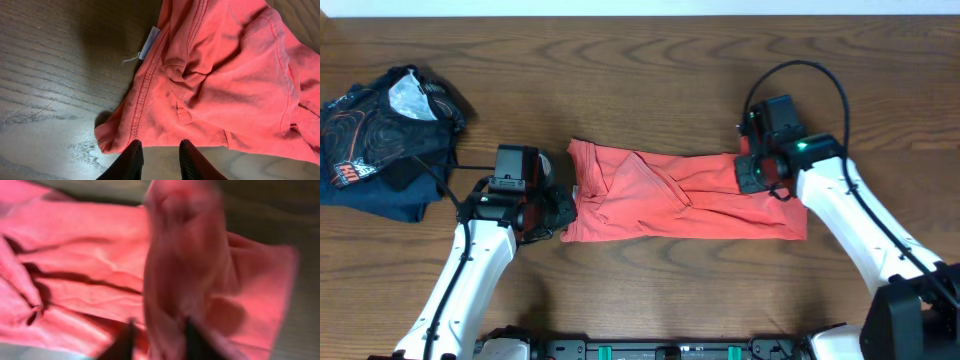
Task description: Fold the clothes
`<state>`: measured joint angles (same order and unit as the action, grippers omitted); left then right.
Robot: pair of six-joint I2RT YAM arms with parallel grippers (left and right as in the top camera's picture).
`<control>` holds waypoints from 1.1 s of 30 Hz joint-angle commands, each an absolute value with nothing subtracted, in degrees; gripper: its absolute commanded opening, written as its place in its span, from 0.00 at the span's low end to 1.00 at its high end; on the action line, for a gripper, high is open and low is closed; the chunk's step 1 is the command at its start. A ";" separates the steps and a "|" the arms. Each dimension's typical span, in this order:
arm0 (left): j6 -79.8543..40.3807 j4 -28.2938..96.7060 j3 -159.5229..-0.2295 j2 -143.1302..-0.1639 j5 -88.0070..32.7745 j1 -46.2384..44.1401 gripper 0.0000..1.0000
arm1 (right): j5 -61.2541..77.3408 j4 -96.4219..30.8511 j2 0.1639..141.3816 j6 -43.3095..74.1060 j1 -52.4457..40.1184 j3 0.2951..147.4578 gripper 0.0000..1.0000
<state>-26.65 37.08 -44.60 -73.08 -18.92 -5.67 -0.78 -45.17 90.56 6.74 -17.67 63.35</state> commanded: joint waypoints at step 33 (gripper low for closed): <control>-25.06 37.30 -44.10 -73.03 -17.28 -5.43 0.27 | -11.53 -53.04 91.88 27.00 -18.02 57.25 0.39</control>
